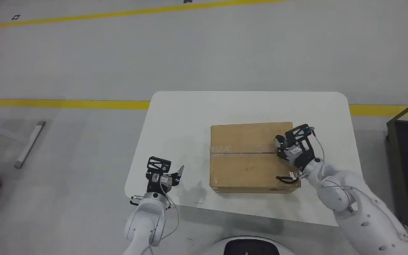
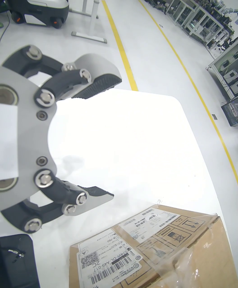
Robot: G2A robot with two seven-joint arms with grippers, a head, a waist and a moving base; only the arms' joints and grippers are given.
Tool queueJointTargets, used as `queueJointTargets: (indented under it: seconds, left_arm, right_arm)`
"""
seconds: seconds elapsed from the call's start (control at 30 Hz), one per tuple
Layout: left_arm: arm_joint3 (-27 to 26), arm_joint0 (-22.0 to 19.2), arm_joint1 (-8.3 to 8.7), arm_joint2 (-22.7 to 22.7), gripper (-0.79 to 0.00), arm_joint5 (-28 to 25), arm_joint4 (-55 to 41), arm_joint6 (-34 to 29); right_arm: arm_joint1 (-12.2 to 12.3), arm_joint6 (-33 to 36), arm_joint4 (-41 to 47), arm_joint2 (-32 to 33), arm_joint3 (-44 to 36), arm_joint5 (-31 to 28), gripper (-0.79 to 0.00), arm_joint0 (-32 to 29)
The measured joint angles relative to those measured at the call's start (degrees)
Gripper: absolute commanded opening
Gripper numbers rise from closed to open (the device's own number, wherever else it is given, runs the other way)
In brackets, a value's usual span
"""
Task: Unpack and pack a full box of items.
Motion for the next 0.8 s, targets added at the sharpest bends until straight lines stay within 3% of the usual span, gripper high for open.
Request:
queueJointTargets:
  seconds: [0.23, 0.5, 0.67, 0.8]
  left_arm:
    - [0.0, 0.0, 0.0, 0.0, 0.0, 0.0, 0.0, 0.0]
    - [0.0, 0.0, 0.0, 0.0, 0.0, 0.0, 0.0, 0.0]
    - [0.0, 0.0, 0.0, 0.0, 0.0, 0.0, 0.0, 0.0]
    - [0.0, 0.0, 0.0, 0.0, 0.0, 0.0, 0.0, 0.0]
  right_arm:
    - [0.76, 0.35, 2.7, 7.05, -1.1, 0.14, -0.785, -3.65]
    - [1.33, -0.65, 7.15, 12.17, -5.47, -4.71, -0.785, -5.18]
    - [0.97, 0.48, 6.49, 6.96, -9.49, -6.41, -0.785, -3.26]
    - [-0.1, 0.55, 1.91, -3.61, -8.82, -6.91, -0.785, 2.19]
